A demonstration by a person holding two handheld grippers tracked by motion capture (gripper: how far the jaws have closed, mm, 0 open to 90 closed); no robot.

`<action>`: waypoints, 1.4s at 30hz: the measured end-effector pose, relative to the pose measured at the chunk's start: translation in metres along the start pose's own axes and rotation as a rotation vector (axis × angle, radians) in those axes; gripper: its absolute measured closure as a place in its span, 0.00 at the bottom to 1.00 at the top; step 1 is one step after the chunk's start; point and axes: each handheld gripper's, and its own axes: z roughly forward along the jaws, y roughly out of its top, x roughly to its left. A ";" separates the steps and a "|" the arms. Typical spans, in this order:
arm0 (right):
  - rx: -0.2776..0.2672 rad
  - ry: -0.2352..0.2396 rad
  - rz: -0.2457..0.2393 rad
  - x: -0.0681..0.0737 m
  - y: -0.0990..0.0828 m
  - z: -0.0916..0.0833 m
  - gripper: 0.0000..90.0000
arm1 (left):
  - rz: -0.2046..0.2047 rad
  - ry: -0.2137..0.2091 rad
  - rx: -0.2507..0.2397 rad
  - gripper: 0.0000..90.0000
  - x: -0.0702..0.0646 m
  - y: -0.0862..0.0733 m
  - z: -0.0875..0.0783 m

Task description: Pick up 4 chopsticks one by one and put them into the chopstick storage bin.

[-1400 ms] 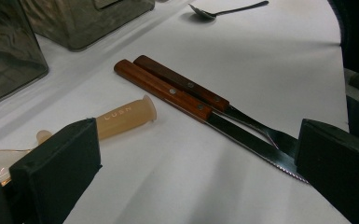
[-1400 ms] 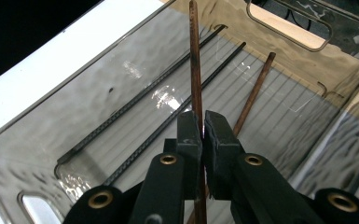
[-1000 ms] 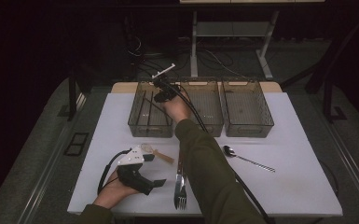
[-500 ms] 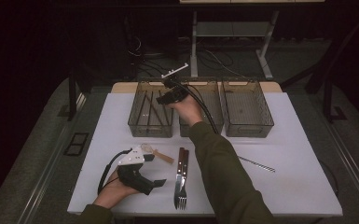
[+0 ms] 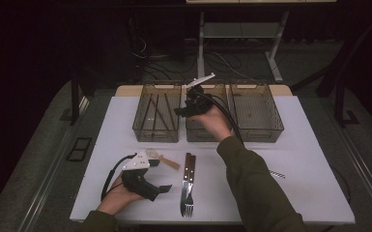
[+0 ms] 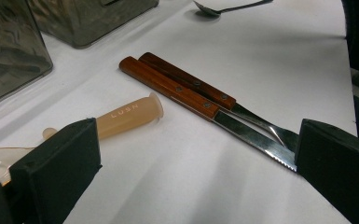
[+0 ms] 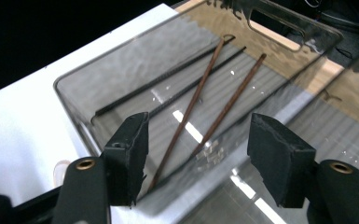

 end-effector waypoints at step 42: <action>-0.099 0.004 0.041 -0.024 -0.151 -0.130 0.39 | -0.001 0.031 0.038 0.00 -0.003 -0.001 0.002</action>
